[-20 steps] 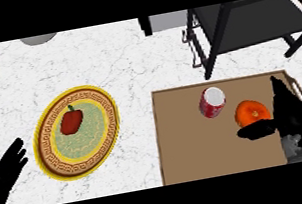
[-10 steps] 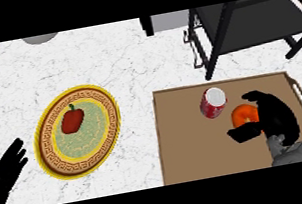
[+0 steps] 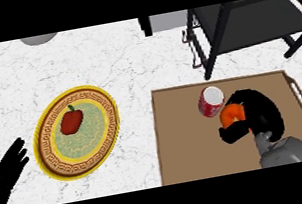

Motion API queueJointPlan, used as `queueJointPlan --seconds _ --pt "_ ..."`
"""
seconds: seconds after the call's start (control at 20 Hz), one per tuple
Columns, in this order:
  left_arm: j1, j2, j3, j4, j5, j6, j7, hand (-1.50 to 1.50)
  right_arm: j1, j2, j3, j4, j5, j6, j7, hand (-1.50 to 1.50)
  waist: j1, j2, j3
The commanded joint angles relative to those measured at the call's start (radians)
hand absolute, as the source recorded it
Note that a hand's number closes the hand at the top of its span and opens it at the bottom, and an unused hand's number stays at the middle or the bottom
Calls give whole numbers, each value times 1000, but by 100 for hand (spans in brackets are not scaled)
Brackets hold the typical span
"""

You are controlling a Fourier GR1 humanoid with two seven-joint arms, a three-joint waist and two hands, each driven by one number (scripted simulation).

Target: Pick the squash from the tray and place it in the tiered shelf

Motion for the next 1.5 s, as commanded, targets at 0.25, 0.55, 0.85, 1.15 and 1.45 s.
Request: queueJointPlan --seconds 0.25,0.55,0.85,1.15,1.45 --pt "-57 -124 2 30 71 32 -5 0 -105 -43 218 -76 -118 264 -361 150 18 18 -50" --pt "-71 -146 -21 35 101 81 9 0 -139 -69 137 -256 -142 204 -456 150 -28 6 -49" --pt "-59 -133 -30 64 126 86 -37 0 -213 -115 8 -469 -145 217 -334 150 -48 0 -52" --pt "-41 -101 -44 58 158 82 -73 0 -303 -160 -142 -614 -230 307 -156 150 -43 -2 -53" --pt "-100 -105 -59 51 195 109 -45 0 -453 -211 -279 -581 -331 382 -57 150 -42 7 -53"
